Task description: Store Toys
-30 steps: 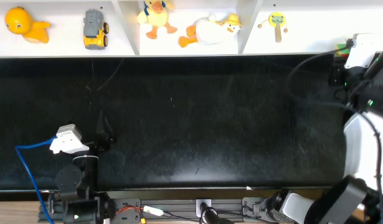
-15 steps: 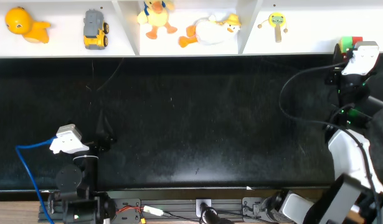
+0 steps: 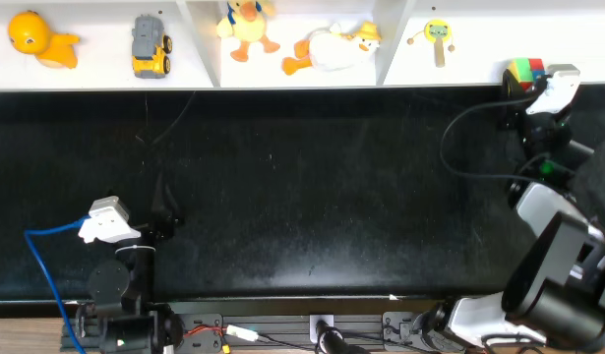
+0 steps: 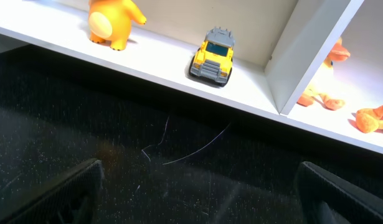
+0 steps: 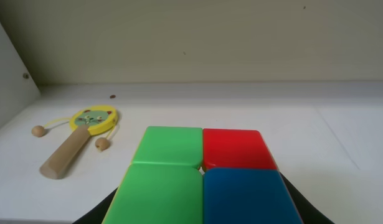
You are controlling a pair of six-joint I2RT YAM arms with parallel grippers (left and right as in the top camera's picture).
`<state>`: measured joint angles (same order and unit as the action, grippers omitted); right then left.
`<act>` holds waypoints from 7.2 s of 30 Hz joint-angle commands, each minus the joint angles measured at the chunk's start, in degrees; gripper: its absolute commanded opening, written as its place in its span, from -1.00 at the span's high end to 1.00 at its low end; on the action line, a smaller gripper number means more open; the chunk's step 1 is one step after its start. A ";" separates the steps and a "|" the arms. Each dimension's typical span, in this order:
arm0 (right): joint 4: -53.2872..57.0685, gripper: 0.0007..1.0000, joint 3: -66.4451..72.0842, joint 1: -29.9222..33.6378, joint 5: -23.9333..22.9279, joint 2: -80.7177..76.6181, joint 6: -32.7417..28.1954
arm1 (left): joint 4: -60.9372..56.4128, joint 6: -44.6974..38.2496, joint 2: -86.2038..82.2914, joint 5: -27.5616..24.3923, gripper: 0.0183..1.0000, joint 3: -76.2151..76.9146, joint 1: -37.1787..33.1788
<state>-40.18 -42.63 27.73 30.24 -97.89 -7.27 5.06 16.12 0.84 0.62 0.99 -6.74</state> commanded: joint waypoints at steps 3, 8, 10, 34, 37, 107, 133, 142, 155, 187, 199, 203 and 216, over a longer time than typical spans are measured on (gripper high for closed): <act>0.07 0.92 -7.19 0.11 2.78 -4.63 0.39 | -0.28 -1.09 -0.70 -0.57 -1.00 -0.55 0.44; 4.17 0.92 -12.28 0.09 2.75 -8.68 -2.23 | -0.28 -1.09 -0.70 -0.57 -0.99 -0.55 0.44; 5.07 0.92 -14.16 0.04 2.73 -10.38 -2.73 | -0.28 -1.09 -0.70 -0.57 -1.00 -0.55 0.44; 8.74 0.04 -21.44 -0.81 0.22 -17.94 -3.56 | -0.28 -1.09 -0.70 -0.57 -0.99 -0.55 0.44; 9.51 -0.36 -21.44 -0.81 0.20 -17.92 -2.56 | -0.26 -1.09 -0.70 -0.57 -1.00 -0.55 0.44; 39.54 -0.99 3.23 -20.39 -2.58 32.74 6.95 | -0.28 -1.09 -0.70 -0.57 -1.00 -0.55 0.44; 28.24 -0.99 20.02 -27.41 -20.96 47.80 3.52 | -0.28 -1.09 -0.70 -0.57 -1.00 -0.55 0.44; 18.93 -0.99 40.61 -30.77 -29.46 72.13 13.75 | -0.28 -1.09 -0.70 -0.59 -1.00 -0.55 0.44; 37.66 -0.98 42.36 -30.32 -29.88 87.38 11.34 | -0.28 -1.09 -0.70 -0.57 -1.00 -0.55 0.44; 44.70 -0.99 42.36 -30.29 -30.25 97.63 8.37 | -0.28 -1.09 -0.70 -0.57 -1.00 -0.55 0.44; 44.70 -0.99 42.36 -30.29 -30.25 97.63 8.37 | -0.28 -1.09 -0.70 -0.57 -1.00 -0.55 0.44; 44.70 -0.99 42.36 -30.29 -30.25 97.63 8.37 | -0.28 -1.09 -0.70 -0.57 -1.00 -0.55 0.44; 44.68 -0.99 42.36 -30.29 -30.25 97.63 8.37 | -0.28 -1.09 -0.70 -0.57 -1.00 -0.55 0.44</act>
<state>4.75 -1.04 -2.66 0.58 -0.73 1.48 5.06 16.12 0.84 0.62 0.97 -6.74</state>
